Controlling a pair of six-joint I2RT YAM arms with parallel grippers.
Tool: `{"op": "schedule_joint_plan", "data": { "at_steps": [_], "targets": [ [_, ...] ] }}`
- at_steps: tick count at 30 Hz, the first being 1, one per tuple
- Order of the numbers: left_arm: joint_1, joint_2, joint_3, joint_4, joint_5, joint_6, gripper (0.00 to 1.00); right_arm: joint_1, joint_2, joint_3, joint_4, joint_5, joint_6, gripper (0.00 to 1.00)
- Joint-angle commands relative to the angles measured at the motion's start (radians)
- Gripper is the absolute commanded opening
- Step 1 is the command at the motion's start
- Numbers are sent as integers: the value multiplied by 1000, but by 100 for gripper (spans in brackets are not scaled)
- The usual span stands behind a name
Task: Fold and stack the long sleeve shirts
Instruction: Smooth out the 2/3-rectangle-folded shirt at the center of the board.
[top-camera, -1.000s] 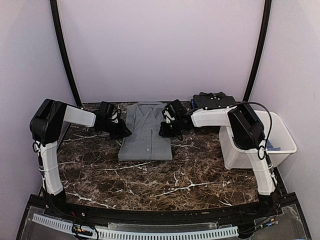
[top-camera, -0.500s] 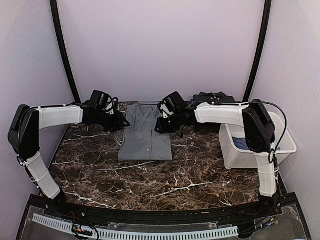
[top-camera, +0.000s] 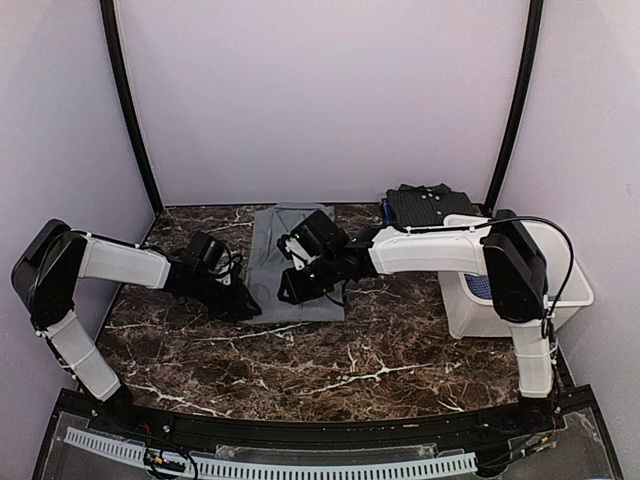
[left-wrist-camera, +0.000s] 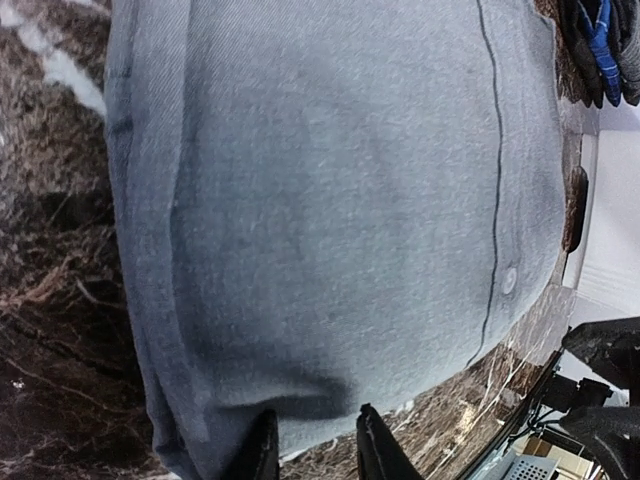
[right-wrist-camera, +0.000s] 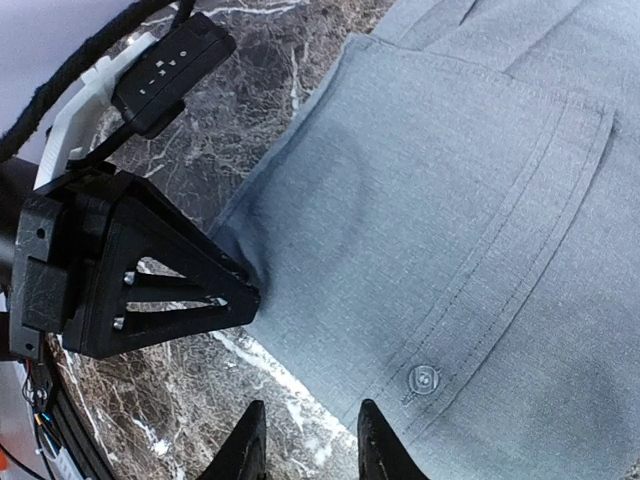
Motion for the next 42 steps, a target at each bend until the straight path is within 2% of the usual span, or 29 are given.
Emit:
{"op": "schedule_joint_plan", "data": {
  "at_steps": [1, 11, 20, 29, 42],
  "targets": [
    [-6, 19, -43, 45, 22, -28, 25, 2, 39, -20, -9, 0, 6, 28],
    [-7, 25, -36, 15, 1, -25, 24, 3, 57, -92, -42, 31, 13, 28],
    [-7, 29, -39, 2, -9, -23, 24, -52, -77, -268, 24, 37, 52, 28],
    [-7, 24, -32, -10, -12, -17, 24, -101, -144, -395, 68, 21, 86, 26],
    [-5, -56, 6, -111, -50, 4, 24, -109, -219, -491, 66, 35, 92, 24]
  ]
}}
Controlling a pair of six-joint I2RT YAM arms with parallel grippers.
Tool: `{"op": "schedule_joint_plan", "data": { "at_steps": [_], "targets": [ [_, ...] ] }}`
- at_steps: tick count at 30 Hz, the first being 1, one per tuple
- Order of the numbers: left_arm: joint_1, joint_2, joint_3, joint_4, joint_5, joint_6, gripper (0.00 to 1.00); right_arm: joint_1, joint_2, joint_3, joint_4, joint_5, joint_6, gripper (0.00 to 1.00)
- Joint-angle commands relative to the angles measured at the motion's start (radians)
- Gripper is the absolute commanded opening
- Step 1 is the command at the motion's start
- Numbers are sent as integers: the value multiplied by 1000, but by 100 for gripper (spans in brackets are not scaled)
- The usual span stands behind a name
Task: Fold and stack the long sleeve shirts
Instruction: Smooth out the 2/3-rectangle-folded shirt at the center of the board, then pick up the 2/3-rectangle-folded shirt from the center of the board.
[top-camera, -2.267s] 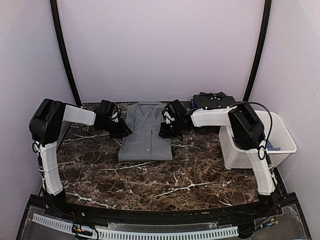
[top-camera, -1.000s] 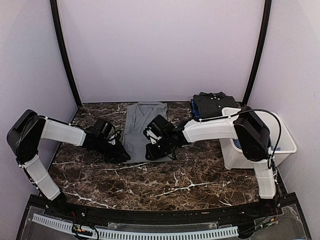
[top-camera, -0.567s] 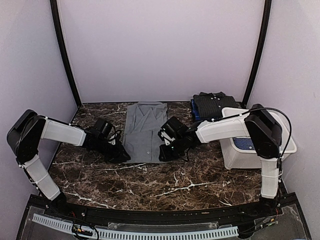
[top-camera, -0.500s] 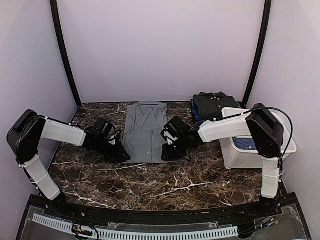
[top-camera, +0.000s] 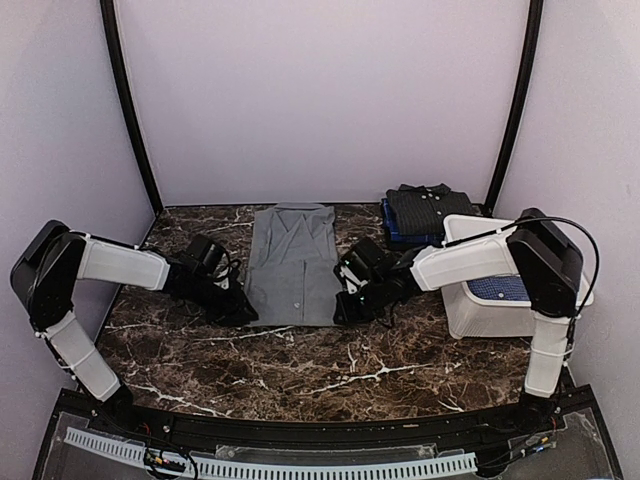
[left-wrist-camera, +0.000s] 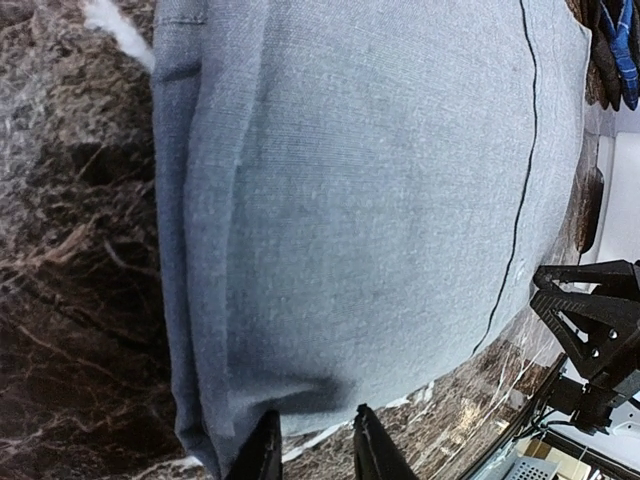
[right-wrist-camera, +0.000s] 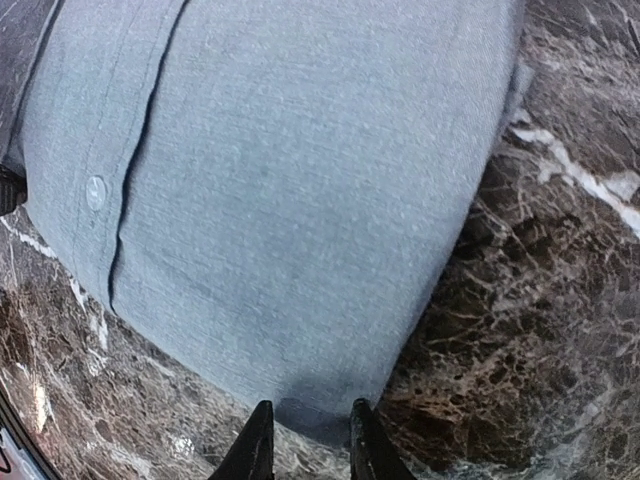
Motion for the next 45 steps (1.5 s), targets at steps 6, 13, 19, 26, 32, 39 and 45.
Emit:
{"op": "schedule_joint_plan", "data": {
  "at_steps": [6, 13, 19, 26, 32, 39, 45],
  "targets": [
    [1, -101, 3, -126, -79, 32, 24, -5, -78, -50, -55, 36, 6, 24],
    [6, -144, -7, -164, -129, 52, 24, -6, -71, -49, -42, 43, -1, 24],
    [6, -149, -25, -141, -116, 84, 24, 5, -51, -28, -49, 40, -17, 24],
    [-1, -131, -44, -108, -128, 111, 25, 21, -31, -25, -52, 44, -22, 23],
    [-4, -102, -54, -108, -185, 98, 23, 21, -36, -33, -56, 49, -19, 23],
    [-4, -71, -53, -125, -222, 94, 21, 21, -44, -34, -60, 52, -16, 23],
    [-7, -67, -48, -148, -233, 101, 19, 22, -54, -33, -61, 57, -15, 22]
  ]
}}
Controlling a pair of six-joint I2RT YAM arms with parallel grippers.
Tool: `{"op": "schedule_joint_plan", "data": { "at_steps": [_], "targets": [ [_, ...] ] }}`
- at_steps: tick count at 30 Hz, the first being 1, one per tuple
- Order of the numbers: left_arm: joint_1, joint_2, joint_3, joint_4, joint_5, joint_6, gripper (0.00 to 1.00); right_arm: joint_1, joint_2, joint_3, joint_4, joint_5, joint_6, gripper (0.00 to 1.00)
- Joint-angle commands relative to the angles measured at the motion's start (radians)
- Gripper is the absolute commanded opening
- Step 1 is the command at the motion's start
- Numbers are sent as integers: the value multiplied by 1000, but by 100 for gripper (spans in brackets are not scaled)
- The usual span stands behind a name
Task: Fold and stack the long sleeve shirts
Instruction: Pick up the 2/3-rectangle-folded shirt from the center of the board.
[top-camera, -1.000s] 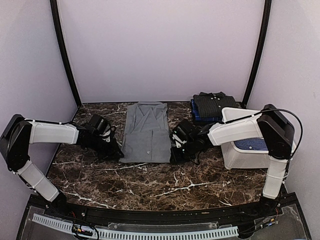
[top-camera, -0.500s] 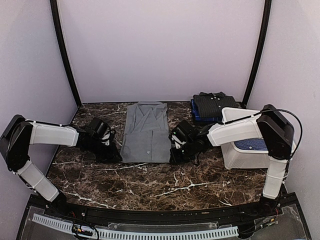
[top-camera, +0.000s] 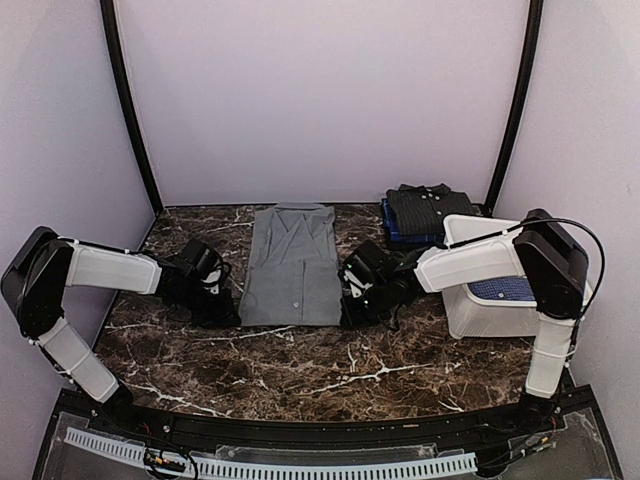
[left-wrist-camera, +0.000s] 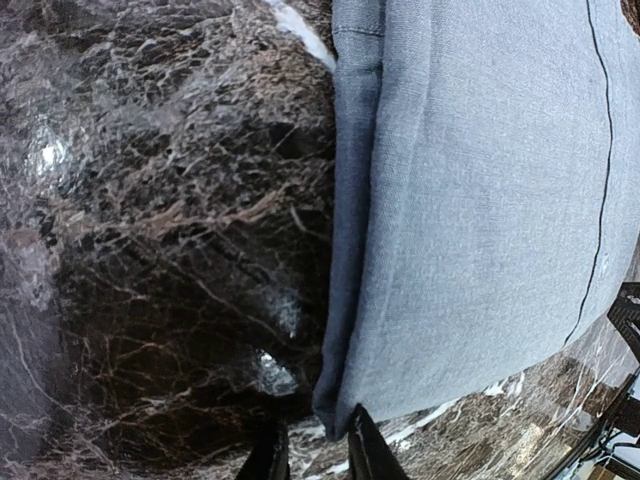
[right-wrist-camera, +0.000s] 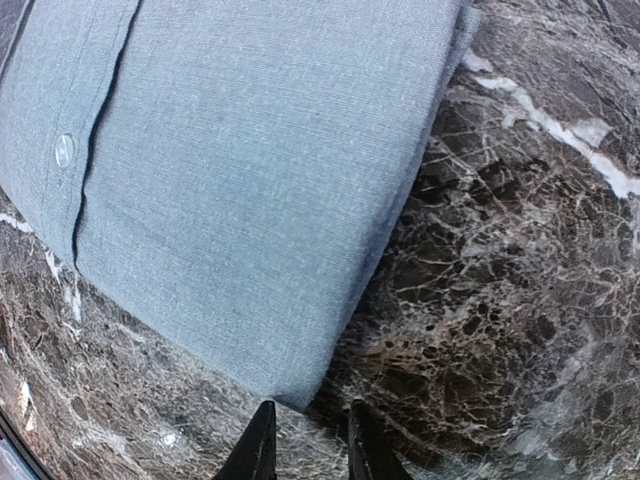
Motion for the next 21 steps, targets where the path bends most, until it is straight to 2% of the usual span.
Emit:
{"op": "schedule_joint_plan", "data": {
  "at_steps": [1, 9, 21],
  "targets": [
    [-8, 5, -4, -48, -35, 14, 19, 7, -14, 5, -3, 20, -6, 22],
    [-22, -37, 17, -75, -21, 28, 17, 7, -48, -8, 25, 41, -19, 22],
    [-29, -98, 12, -46, -5, 48, 22, 46, -5, 14, 29, 53, -68, 22]
  ]
}}
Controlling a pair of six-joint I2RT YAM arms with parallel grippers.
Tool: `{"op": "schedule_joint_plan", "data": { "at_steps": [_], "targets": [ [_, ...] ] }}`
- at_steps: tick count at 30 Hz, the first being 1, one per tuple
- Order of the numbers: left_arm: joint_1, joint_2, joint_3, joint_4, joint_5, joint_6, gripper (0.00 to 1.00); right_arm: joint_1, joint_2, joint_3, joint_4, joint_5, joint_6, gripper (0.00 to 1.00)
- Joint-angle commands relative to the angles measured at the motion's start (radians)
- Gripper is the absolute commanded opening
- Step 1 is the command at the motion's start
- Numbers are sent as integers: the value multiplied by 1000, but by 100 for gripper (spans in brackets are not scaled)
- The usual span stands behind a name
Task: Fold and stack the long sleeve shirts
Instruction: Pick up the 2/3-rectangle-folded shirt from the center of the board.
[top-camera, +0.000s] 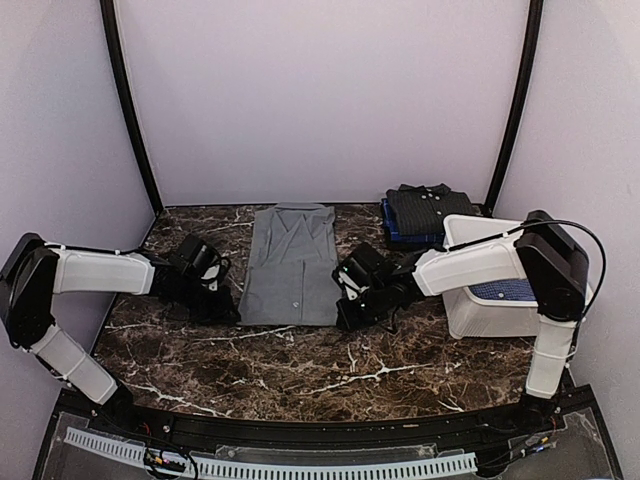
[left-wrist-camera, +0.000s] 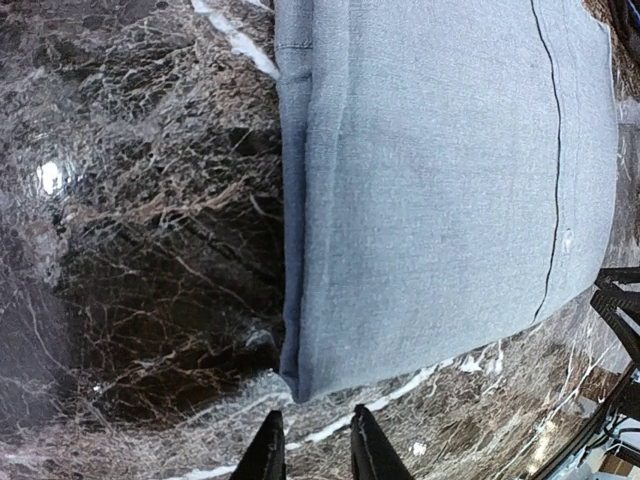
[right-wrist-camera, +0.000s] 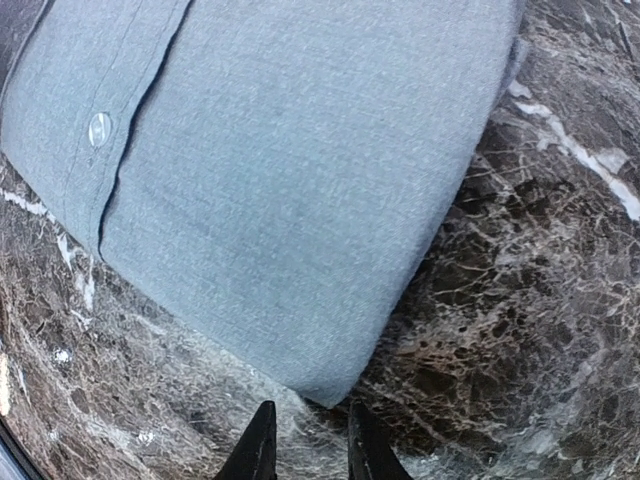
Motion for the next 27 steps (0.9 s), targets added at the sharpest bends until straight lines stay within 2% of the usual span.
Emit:
{"op": "schedule_joint_plan", "data": {
  "at_steps": [1, 27],
  "targets": [
    [-9, -16, 9, 2, 6, 21, 22, 20, 8, 17, 14, 21, -23, 22],
    [-35, 102, 44, 10, -52, 26, 22, 24, 53, 20, 21, 41, -25, 20]
  ]
}}
